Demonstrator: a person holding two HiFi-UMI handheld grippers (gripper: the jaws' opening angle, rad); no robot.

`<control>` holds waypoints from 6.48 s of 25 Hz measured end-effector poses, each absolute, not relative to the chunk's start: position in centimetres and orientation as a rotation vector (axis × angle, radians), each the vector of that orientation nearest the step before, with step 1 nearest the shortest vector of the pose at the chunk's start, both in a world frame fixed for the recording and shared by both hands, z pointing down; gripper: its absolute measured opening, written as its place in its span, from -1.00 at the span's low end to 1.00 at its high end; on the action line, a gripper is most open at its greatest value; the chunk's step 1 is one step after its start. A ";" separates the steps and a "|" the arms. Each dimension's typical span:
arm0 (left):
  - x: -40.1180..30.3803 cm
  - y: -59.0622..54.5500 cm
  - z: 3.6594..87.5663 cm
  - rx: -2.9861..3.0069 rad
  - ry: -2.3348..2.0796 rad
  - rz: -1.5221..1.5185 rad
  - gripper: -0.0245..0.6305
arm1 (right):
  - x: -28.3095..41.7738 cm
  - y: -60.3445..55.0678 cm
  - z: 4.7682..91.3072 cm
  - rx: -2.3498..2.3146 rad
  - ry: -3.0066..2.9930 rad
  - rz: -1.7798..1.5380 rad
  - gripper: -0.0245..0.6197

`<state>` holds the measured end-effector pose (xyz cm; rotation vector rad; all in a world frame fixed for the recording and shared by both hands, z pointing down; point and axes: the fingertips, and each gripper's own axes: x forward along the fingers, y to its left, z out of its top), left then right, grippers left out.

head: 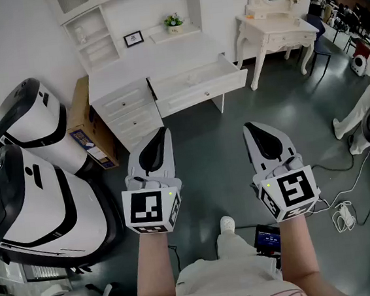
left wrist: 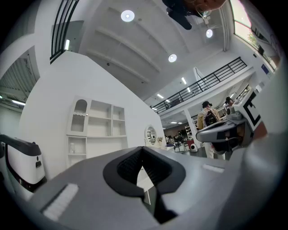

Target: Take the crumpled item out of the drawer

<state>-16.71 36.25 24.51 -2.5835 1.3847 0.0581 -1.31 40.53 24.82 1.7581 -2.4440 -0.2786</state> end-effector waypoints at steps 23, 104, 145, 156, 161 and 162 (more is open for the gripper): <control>-9.3 21.5 24.0 -2.498 1.573 0.061 -0.90 | 9.0 25.5 24.4 1.730 -2.523 -0.283 -0.90; -7.8 -32.0 41.9 -2.712 1.905 -0.241 -0.90 | 9.3 -32.0 49.7 1.181 -2.362 0.442 0.03; -9.2 -31.5 53.4 -2.819 2.077 -0.609 -0.90 | 6.9 -31.4 73.5 0.734 -1.964 0.798 -0.54; -9.8 -31.1 52.0 -2.816 2.053 -0.565 -0.90 | 6.3 -30.8 71.0 0.735 -1.992 0.757 -0.83; -9.6 -31.2 50.9 -2.820 2.024 -0.533 -0.90 | 6.2 -31.0 68.8 0.747 -2.029 0.740 -0.84; -9.7 -31.2 50.7 -2.820 2.019 -0.524 -0.90 | 6.1 -31.0 68.3 0.744 -2.040 0.731 -0.84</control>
